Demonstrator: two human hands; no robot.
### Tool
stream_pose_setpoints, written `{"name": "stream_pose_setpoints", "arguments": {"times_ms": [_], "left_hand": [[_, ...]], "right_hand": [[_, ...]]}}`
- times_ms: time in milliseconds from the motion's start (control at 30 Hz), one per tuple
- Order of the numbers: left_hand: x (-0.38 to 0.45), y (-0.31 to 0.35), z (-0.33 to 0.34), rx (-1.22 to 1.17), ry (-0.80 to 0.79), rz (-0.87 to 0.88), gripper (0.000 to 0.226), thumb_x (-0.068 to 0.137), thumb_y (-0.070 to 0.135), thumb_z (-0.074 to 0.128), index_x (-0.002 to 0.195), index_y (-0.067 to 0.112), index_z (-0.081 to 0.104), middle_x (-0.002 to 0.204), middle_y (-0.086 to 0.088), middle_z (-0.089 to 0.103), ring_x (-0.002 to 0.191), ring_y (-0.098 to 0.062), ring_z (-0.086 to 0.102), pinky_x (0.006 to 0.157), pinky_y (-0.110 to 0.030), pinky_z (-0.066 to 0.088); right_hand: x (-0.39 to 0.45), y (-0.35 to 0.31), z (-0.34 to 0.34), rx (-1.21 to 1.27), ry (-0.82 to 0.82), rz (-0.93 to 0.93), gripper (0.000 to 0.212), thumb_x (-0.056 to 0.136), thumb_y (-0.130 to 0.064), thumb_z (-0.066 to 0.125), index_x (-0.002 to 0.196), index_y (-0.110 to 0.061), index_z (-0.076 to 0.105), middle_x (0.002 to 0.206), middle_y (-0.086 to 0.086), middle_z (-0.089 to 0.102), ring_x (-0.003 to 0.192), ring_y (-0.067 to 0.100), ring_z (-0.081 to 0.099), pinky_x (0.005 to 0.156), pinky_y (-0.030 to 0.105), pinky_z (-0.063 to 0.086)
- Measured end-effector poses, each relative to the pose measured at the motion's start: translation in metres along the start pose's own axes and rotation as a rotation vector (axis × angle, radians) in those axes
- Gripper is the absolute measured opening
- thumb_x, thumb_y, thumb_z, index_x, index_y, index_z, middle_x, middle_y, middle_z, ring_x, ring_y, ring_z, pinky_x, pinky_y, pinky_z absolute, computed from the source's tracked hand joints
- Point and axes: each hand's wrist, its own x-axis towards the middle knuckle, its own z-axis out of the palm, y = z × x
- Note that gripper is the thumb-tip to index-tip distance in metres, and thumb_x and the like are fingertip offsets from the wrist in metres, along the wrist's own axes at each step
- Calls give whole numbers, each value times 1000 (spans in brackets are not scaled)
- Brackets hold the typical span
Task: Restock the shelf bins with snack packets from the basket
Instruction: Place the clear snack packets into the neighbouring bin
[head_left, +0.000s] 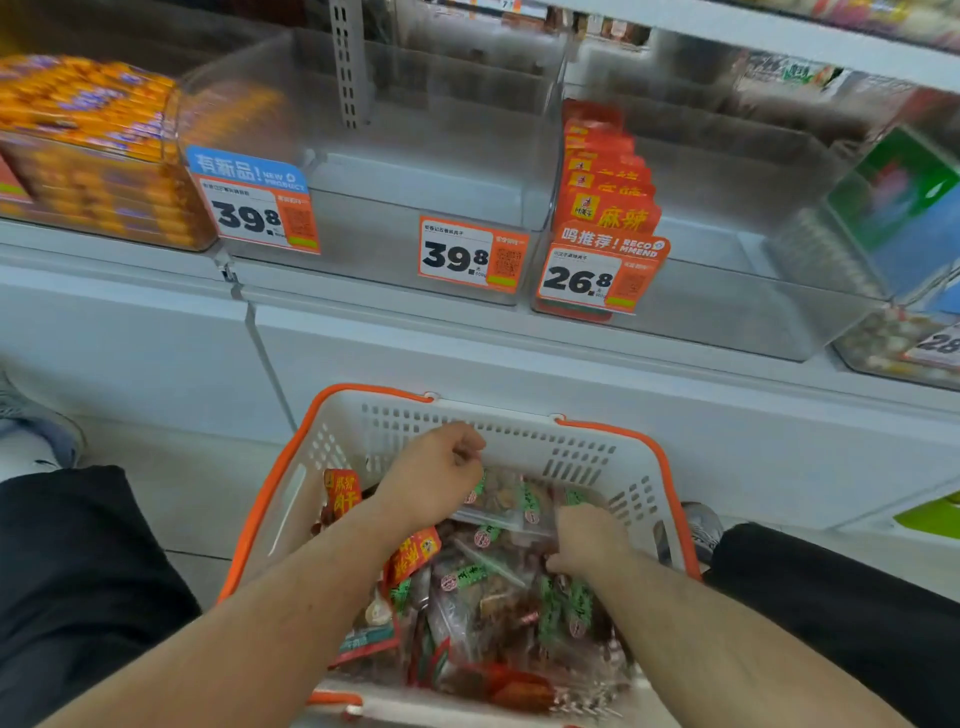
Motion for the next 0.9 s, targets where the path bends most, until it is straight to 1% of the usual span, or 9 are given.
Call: {"name": "stream_pose_setpoints", "arguments": {"times_ms": [100,200,367,500,567,633,767,833,900], "left_hand": [[2,-2,3,18,-8,-15,20,95,11,53,111,22,59,105,8,60,79,-2,54,66,-13,41],[2,0,3,49,-1,-15,19,94,12,53,109,23,60,103,9,61,80,0,53,60,-4,37],[-4,10,1,133,-30,17,23,94,15,54,115,20,61,94,15,54,86,-9,52,72,-18,40],[-12,16,-2,151,-47,28,21,95,17,55,114,22,62,93,15,52,87,-7,52,70,-16,39],[-15,18,-4,137,-63,45,24,94,20,58,117,22,61,101,11,57,93,-9,55,77,-19,45],[-19,22,-6,146,-103,84,42,89,34,66,129,25,55,118,9,57,106,-10,55,91,-25,46],[-33,32,-16,199,-206,201,104,67,67,74,151,27,26,142,13,33,130,-7,36,110,-33,35],[-36,33,-23,177,-71,255,89,73,57,76,146,28,35,134,16,36,125,-4,40,106,-27,37],[-36,34,-33,97,178,332,47,80,36,71,125,27,59,117,15,56,108,1,53,92,-21,44]], "right_hand": [[-2,0,3,-137,34,-26,19,90,-12,64,108,-6,67,105,10,69,96,27,67,81,38,57],[-6,1,-4,-263,33,-104,23,92,-3,55,112,-6,66,112,12,67,101,29,65,87,41,55],[-12,3,-42,-249,107,-126,23,95,-7,50,112,-9,66,109,11,66,99,30,63,78,35,49],[-30,-1,-86,-164,181,-83,25,94,-12,46,111,-13,64,106,7,67,93,26,64,68,31,48],[-41,-5,-109,-9,186,-67,14,93,-16,48,89,-11,60,93,8,62,82,26,62,61,28,48],[-52,-11,-130,246,190,-30,25,91,-20,50,67,-10,49,72,5,50,63,21,53,50,24,38],[-71,-33,-156,921,165,31,14,82,-14,54,71,-7,50,67,8,53,64,26,61,51,24,38],[-84,-48,-168,1233,79,41,6,83,-10,54,78,-6,52,75,8,52,67,28,62,51,25,39],[-94,-59,-182,1370,31,9,8,86,-10,52,78,-8,52,76,6,50,63,25,60,53,26,40]]}}
